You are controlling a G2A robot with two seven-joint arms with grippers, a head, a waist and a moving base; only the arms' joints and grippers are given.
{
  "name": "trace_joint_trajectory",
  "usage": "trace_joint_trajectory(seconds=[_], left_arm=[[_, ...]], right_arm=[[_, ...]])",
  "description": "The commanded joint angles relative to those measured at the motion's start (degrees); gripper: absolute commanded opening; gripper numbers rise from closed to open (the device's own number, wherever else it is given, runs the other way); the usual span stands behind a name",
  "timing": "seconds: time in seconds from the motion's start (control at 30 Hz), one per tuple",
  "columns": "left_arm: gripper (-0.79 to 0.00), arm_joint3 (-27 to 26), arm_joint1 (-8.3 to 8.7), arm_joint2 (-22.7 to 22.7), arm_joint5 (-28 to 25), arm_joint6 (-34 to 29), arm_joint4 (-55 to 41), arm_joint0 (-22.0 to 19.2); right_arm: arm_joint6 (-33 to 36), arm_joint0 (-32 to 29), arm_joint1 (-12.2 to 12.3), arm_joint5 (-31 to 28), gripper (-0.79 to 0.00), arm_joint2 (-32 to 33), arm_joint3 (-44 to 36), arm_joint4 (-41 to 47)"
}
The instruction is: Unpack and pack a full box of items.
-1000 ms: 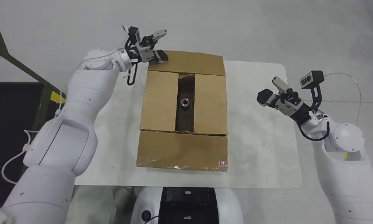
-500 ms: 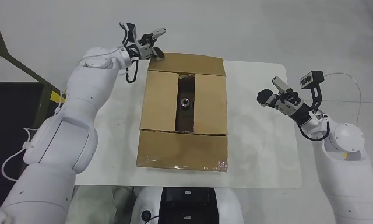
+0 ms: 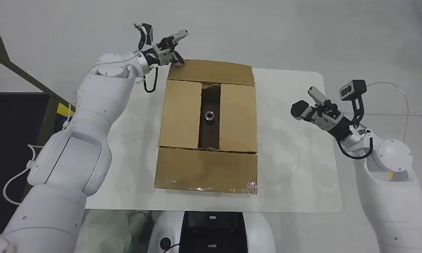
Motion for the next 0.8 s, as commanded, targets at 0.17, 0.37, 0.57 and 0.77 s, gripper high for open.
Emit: trace_joint_trajectory(seconds=[0.17,0.37,0.57,0.77], left_arm=[[0.000,-0.81,1.39,-3.60,-4.13,-4.27,-3.38,0.01],[0.000,-2.57,3.86,-8.13,-5.84,-11.91,-7.54,1.16],[0.000,-6.22,7.05,-12.13,-4.48,-21.68,-8.95,4.52],[0.000,-14.28,11.34,-16.89,-2.49,-23.66,-5.53,9.77]], right_arm=[[0.00,0.00,0.00,0.00,0.000,0.00,0.00,0.00],[0.00,0.00,0.00,0.00,0.000,0.00,0.00,0.00],[0.00,0.00,0.00,0.00,0.000,0.00,0.00,0.00],[0.00,0.00,0.00,0.00,0.000,0.00,0.00,0.00]])
